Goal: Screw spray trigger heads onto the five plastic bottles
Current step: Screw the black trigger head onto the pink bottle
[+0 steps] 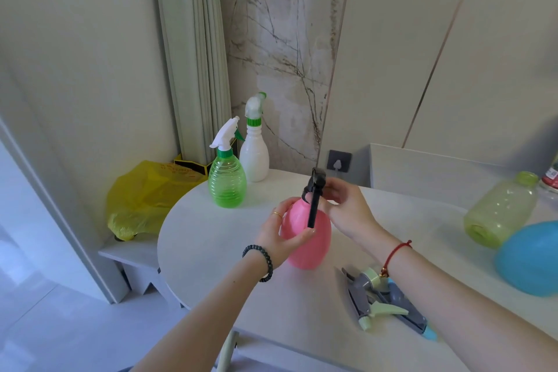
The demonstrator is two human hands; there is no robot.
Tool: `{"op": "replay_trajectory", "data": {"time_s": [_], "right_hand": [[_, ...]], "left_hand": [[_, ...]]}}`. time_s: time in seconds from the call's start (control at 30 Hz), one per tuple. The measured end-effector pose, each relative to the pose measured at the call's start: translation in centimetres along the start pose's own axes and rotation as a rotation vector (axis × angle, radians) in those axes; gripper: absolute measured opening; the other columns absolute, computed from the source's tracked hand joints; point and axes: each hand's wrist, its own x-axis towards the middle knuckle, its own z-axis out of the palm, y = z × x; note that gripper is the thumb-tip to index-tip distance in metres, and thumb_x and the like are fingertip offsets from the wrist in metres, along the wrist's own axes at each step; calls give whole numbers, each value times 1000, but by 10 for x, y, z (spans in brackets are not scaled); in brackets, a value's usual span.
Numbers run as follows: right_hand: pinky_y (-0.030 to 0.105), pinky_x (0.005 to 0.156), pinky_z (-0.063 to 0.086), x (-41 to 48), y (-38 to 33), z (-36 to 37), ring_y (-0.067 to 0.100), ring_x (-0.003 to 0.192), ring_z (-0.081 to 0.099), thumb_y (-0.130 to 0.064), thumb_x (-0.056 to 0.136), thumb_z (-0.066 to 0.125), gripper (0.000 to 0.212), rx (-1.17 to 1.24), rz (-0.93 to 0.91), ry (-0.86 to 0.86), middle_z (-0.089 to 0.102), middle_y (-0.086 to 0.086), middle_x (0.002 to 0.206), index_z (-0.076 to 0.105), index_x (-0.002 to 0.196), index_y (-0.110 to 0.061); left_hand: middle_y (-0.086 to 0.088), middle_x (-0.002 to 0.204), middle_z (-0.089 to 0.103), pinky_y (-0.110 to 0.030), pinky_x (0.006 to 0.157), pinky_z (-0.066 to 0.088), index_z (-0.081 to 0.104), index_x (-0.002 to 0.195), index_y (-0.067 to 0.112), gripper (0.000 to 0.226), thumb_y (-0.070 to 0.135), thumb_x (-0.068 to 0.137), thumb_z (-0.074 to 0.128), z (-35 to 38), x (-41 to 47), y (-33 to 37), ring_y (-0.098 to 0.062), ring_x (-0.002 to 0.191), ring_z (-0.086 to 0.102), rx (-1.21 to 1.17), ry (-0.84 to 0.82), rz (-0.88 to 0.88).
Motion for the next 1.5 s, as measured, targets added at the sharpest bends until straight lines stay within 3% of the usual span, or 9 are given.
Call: {"op": "replay_trajectory", "data": {"time_s": [0.17, 0.3, 0.43, 0.67, 0.77, 0.87, 1.07, 1.37, 1.5], "right_hand": [[13, 64, 44, -3, 6, 8, 5, 74, 61, -10, 67, 76, 24, -60, -14, 153, 64, -4, 74, 52, 68, -16], [8, 60, 43, -6, 6, 14, 3, 75, 59, -20, 66, 78, 27, 4, -9, 178, 62, -11, 75, 52, 68, -26], [18, 77, 45, -11, 10, 13, 7, 93, 62, -13, 83, 62, 24, 95, -22, 6, 66, -17, 91, 61, 85, -37], [7, 60, 45, -7, 10, 17, -9, 70, 63, -21, 60, 83, 28, 98, 58, 204, 68, -13, 78, 62, 78, -27], [7, 60, 46, -7, 9, 15, -5, 73, 64, -20, 61, 83, 28, 128, 52, 186, 68, -13, 79, 62, 78, -27], [8, 64, 48, -6, 7, 8, 1, 83, 63, -13, 62, 81, 35, 110, 12, 154, 68, -11, 85, 61, 89, -25], [25, 82, 44, 9, -15, -15, -2, 82, 59, -13, 65, 79, 28, -207, -40, -136, 64, -15, 79, 61, 80, -29], [26, 71, 44, 39, -33, -36, 14, 75, 58, 1, 69, 73, 31, -362, -9, -492, 65, -3, 78, 58, 73, -26], [30, 75, 47, 52, -45, -35, 19, 82, 60, 3, 69, 71, 29, -538, -58, -633, 66, 4, 84, 57, 78, -21]], "left_hand": [[15, 109, 54, -23, 85, 39, 41, 117, 39, 52, 37, 73, 68, 2, 3, -3, -8, 103, 50, 31, 8, -33], [-2, 121, 56, -38, 95, 45, 39, 128, 22, 66, 41, 72, 68, 0, 3, -5, -18, 111, 51, 67, -2, -106], [2, 123, 53, -32, 96, 42, 37, 129, 29, 65, 37, 73, 69, 1, 1, -1, -15, 112, 50, 50, -1, -61], [6, 122, 51, -40, 100, 42, 37, 120, 37, 55, 32, 75, 68, 1, 1, 1, -17, 114, 49, 43, -14, -31], [4, 125, 51, -40, 100, 42, 38, 123, 36, 57, 34, 74, 68, 1, 2, 0, -17, 115, 49, 40, -16, -32], [9, 120, 51, -35, 97, 43, 36, 107, 54, 50, 34, 74, 69, 1, 2, 1, -15, 111, 50, 43, -14, -17], [11, 123, 47, -39, 101, 40, 35, 108, 54, 53, 35, 72, 70, 0, 2, -1, -14, 116, 47, 33, -7, -20], [0, 123, 52, -38, 94, 44, 40, 127, 24, 65, 43, 72, 68, 3, 7, -3, -20, 114, 49, 89, -44, -109], [19, 109, 48, -27, 89, 37, 38, 126, 33, 63, 39, 72, 69, 3, 6, -1, -8, 109, 44, 48, -20, -85]]}}
